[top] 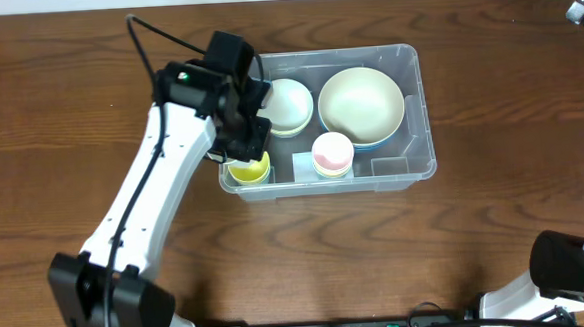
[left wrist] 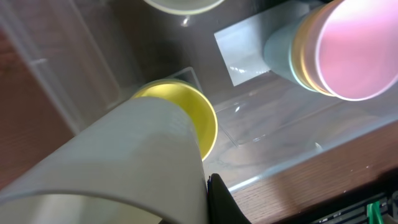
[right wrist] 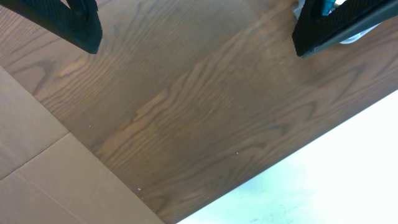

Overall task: Pack container
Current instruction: 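Carry the white cup into the bin and stack it on the yellow cup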

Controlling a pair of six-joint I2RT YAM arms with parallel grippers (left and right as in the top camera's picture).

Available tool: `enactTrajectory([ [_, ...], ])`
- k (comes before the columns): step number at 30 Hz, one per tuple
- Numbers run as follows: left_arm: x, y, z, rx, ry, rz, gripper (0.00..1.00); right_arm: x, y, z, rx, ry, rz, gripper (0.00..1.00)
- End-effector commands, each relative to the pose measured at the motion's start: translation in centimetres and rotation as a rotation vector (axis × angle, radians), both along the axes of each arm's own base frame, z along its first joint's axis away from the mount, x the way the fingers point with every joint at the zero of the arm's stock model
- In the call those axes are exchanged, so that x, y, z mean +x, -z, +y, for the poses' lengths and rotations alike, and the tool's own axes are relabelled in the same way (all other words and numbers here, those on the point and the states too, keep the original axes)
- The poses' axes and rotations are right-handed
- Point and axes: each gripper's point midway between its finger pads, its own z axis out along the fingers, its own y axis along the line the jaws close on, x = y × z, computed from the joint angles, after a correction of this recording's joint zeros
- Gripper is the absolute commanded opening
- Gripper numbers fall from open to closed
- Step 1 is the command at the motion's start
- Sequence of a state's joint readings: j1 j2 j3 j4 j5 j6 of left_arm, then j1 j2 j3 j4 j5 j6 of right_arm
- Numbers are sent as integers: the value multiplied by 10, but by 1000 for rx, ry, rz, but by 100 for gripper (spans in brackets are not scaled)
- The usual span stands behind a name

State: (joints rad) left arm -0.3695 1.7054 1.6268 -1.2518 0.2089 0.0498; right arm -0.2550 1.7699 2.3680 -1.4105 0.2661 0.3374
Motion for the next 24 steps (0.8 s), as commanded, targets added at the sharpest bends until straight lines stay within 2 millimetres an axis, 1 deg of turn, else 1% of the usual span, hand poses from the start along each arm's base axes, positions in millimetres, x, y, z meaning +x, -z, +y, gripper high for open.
enactTrajectory([
  [1, -5, 11, -7, 22, 32, 33, 6, -2, -1, -4, 2, 26, -7, 99],
  [4, -7, 15, -14, 28, 55, 43, 6, -2, -1, -4, 2, 26, -7, 99],
  [7, -8, 15, -14, 39, 59, 39, 8, -2, -1, -4, 2, 26, -7, 99],
  [8, -8, 15, -13, 40, 58, 42, 10, -2, -1, -4, 2, 26, -7, 99],
  [10, -8, 16, -9, 48, 48, 49, 17, -2, -1, -4, 2, 26, -7, 99],
  [11, -9, 16, -5, 58, 42, 53, 24, -2, -1, -4, 2, 26, -7, 99],
  [13, -10, 17, 2, 77, 30, 63, 29, -2, -1, -4, 2, 26, -7, 99],
  [19, -13, 17, 18, 91, -19, 101, 30, -2, -1, -4, 2, 26, -7, 99],
  [24, -14, 16, 24, 93, -54, 116, 30, -2, -1, -4, 2, 26, -7, 99],
])
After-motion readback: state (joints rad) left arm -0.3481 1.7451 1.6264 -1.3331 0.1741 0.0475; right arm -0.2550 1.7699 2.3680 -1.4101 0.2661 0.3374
